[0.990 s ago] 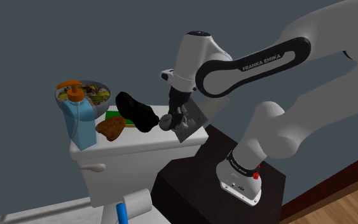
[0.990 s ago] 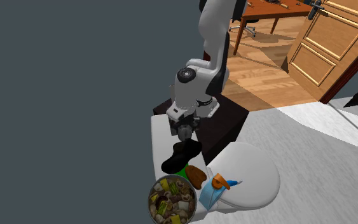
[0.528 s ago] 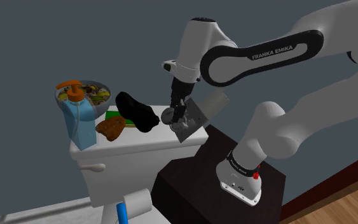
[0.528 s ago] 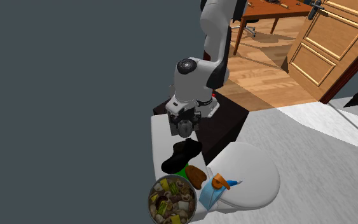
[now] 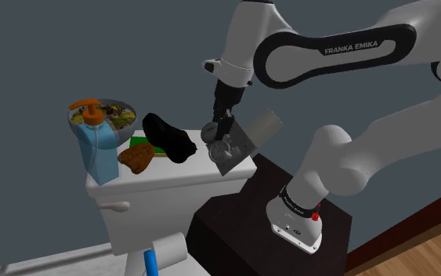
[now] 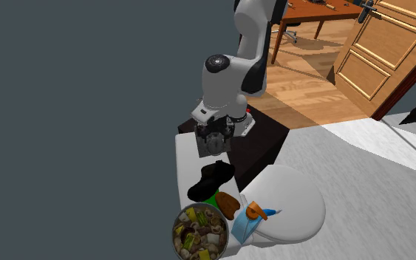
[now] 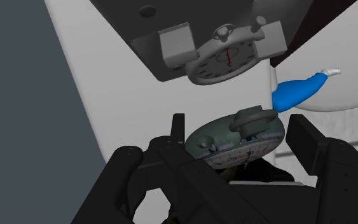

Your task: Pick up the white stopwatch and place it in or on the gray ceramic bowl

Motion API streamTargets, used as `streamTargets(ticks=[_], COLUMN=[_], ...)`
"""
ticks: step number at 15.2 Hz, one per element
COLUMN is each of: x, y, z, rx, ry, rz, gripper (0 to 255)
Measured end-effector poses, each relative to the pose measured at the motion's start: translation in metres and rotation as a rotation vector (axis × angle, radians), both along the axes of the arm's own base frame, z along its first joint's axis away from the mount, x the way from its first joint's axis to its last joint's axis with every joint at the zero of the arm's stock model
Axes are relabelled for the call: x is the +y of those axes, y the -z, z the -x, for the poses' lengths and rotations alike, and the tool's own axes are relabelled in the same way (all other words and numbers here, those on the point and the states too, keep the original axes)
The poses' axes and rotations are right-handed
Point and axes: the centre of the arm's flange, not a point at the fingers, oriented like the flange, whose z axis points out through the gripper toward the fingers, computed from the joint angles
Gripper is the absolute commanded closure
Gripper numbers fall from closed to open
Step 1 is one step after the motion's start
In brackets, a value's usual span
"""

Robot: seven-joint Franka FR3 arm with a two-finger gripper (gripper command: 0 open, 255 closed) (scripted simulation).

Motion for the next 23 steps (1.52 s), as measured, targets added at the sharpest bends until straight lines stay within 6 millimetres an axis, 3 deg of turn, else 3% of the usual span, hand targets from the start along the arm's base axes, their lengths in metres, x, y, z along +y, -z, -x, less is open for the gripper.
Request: streamTargets(ticks=[16,23], x=[0.0,0.047], y=[-0.083,-0.091], z=[0.002,-0.059], rx=[0.0,0.0], ry=[0.0,0.0], rz=[0.0,0.001], gripper=[255,255])
